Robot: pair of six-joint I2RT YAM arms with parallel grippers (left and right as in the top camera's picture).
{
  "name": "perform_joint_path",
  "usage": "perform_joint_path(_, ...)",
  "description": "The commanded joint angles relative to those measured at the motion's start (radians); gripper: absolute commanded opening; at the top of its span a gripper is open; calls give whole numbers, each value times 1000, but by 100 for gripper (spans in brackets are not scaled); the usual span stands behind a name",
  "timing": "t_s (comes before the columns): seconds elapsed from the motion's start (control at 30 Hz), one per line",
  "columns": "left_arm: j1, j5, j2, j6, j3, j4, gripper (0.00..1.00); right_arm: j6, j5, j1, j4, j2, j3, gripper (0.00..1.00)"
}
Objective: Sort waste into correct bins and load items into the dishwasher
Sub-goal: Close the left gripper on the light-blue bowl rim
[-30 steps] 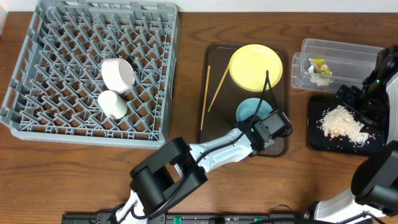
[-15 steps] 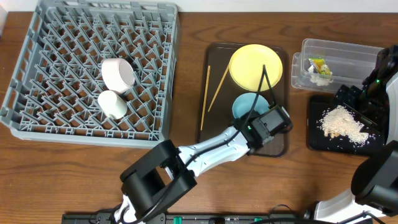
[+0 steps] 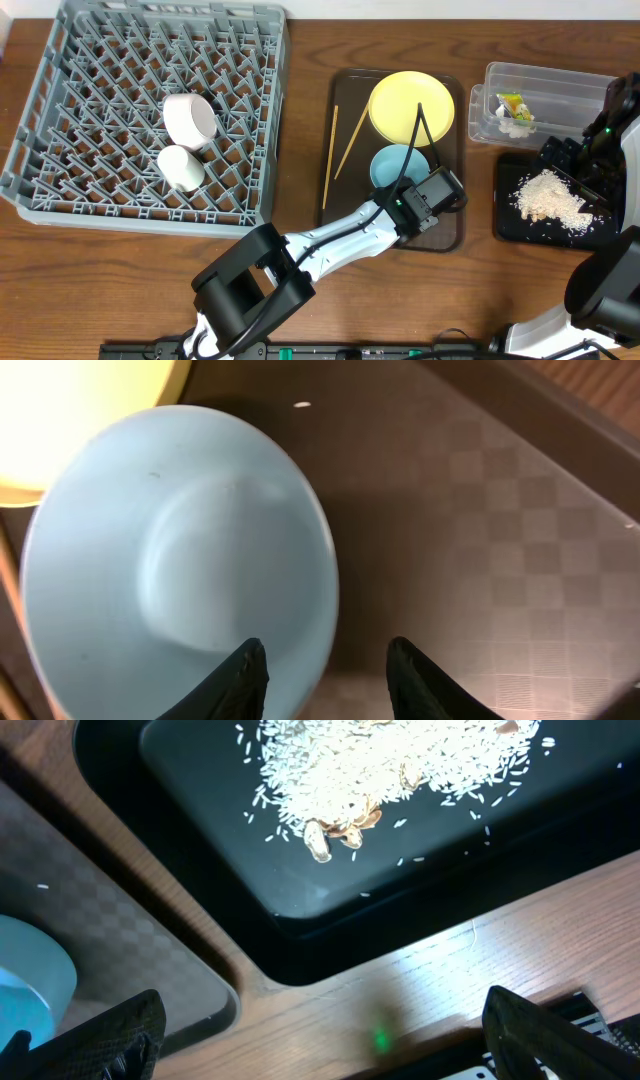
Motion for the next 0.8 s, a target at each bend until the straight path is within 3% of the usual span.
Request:
perform_joint_path(0.0, 3, 23, -11, 3, 4, -1, 43, 14, -5, -1, -2, -24, 1, 99)
perform_joint_path(0.47, 14, 15, 28, 3, 3, 18, 43, 14, -5, -1, -10, -24, 1, 99)
perform_joint_path(0.63, 17, 15, 30, 3, 3, 19, 30, 14, -5, -1, -10, -24, 1, 99)
perform_joint_path(0.77, 29, 15, 32, 3, 3, 18, 28, 14, -5, -1, -11, -24, 1, 99)
